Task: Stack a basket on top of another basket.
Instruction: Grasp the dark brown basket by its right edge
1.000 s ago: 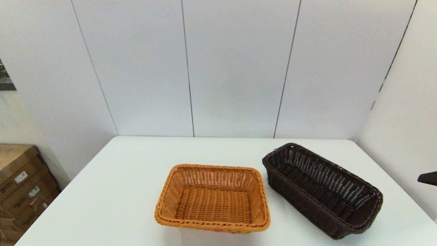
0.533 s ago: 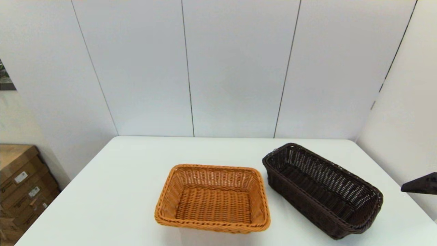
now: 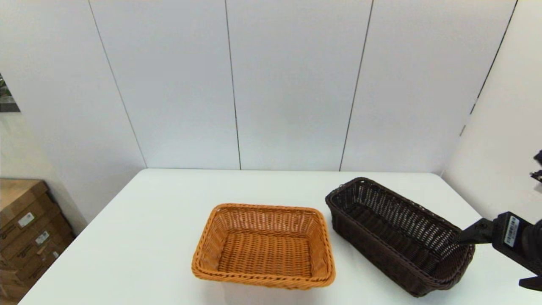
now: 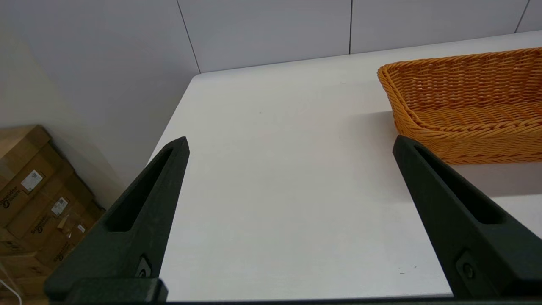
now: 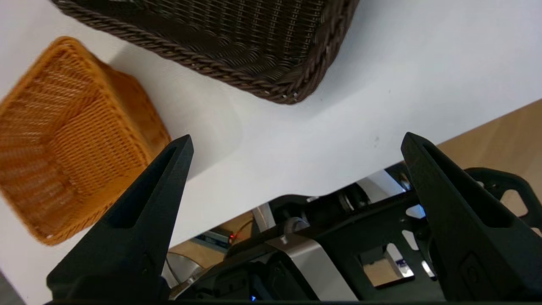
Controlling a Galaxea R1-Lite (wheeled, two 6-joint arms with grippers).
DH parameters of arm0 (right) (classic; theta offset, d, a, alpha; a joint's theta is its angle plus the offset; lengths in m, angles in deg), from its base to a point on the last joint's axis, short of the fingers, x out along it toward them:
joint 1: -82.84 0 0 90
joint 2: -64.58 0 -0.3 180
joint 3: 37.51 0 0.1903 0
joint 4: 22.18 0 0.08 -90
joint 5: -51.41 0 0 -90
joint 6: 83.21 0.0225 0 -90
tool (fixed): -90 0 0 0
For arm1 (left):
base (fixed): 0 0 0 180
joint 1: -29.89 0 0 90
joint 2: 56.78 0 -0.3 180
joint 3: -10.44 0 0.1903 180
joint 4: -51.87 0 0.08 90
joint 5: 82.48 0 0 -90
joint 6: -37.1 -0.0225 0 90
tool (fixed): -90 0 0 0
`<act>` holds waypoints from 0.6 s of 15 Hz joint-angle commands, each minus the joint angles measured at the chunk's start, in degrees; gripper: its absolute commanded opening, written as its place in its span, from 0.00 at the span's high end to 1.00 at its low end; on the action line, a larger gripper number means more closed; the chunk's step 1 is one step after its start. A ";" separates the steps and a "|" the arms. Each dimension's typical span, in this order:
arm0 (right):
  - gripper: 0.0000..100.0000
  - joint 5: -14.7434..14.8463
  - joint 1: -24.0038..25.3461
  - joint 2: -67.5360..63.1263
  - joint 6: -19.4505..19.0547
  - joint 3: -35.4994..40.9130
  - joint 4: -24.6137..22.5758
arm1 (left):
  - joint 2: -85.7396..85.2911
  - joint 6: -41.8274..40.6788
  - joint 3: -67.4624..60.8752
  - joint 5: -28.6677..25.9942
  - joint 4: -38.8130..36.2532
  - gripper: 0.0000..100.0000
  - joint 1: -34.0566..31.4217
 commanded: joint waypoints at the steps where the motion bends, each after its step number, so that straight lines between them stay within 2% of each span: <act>1: 0.00 3.75 -0.29 -9.10 0.35 2.73 -7.41 | -0.01 -0.05 -0.03 0.00 0.01 0.00 0.04; 5: 0.00 4.36 -2.22 -13.76 0.09 4.75 -12.33 | -0.01 -0.05 -0.03 0.00 0.01 0.00 0.04; 9: 0.00 5.07 -6.79 -16.74 -0.53 4.84 -13.47 | -0.01 -0.05 -0.03 0.00 0.01 0.00 -0.05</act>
